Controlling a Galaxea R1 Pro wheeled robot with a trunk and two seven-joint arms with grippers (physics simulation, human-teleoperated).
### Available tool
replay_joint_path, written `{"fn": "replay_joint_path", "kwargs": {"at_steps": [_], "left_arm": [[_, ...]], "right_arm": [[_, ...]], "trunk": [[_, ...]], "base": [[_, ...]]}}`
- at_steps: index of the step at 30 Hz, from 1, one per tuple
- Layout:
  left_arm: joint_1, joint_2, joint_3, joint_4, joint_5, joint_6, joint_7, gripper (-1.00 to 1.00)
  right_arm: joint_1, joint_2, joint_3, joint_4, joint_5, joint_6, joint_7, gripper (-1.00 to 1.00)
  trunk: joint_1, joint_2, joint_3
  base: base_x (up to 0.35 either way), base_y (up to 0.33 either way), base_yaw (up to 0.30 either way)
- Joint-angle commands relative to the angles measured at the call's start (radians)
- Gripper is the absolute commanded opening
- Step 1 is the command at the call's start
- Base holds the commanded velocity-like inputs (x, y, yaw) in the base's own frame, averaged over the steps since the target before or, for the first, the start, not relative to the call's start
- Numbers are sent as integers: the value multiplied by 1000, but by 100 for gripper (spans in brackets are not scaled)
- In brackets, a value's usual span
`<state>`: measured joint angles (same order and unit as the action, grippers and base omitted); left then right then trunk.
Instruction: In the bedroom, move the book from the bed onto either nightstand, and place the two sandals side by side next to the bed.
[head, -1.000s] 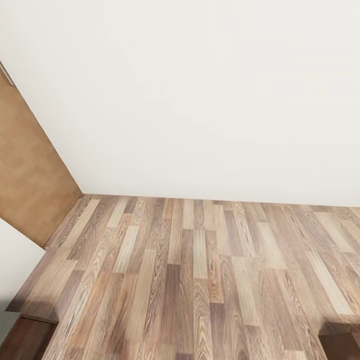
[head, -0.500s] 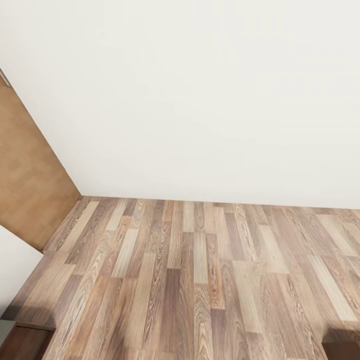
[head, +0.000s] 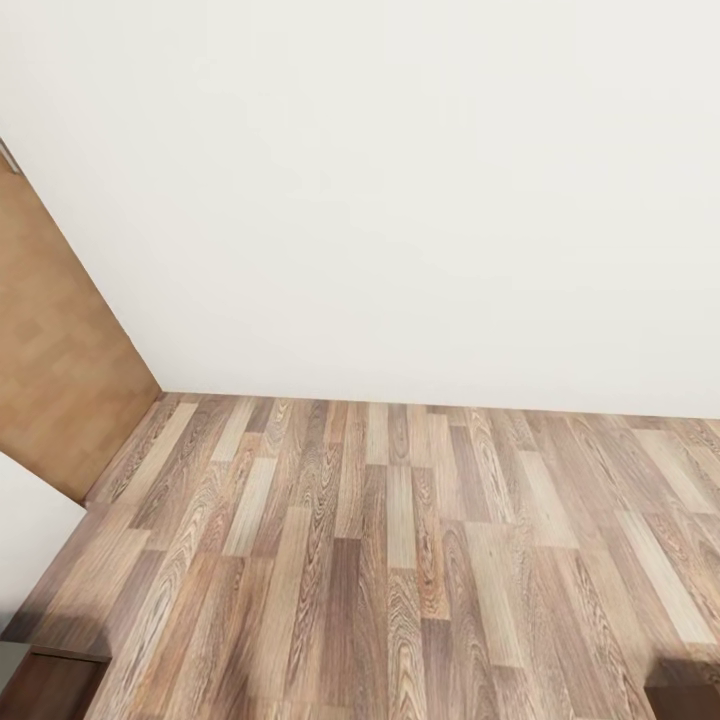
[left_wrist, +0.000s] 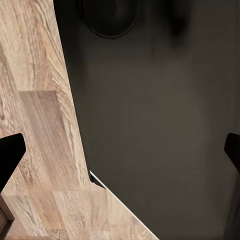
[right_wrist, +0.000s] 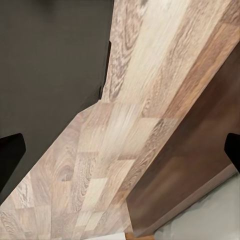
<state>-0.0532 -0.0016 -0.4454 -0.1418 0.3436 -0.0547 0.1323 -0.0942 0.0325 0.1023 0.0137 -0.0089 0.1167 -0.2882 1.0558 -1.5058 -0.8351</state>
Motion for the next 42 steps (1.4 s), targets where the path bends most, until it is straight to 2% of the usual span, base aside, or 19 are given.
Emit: {"fn": "replay_joint_path", "kwargs": {"at_steps": [1,15,42], "left_arm": [[-1,0,-9,1,9,-4,4,100],[-1,2,-9,1,9,-3,4,100],[-1,1,-9,1,9,1,6,100]], "right_arm": [[-1,0,8,1,-1,4,-3,100],[-1,-6,7,1,-1,4,-5,100],[-1,1,11,-5,10,2,-12,100]], "trunk": [[0,0,-1],[0,0,-1],[0,0,-1]], "base": [[3,0,0],[1,0,0],[0,0,0]]}}
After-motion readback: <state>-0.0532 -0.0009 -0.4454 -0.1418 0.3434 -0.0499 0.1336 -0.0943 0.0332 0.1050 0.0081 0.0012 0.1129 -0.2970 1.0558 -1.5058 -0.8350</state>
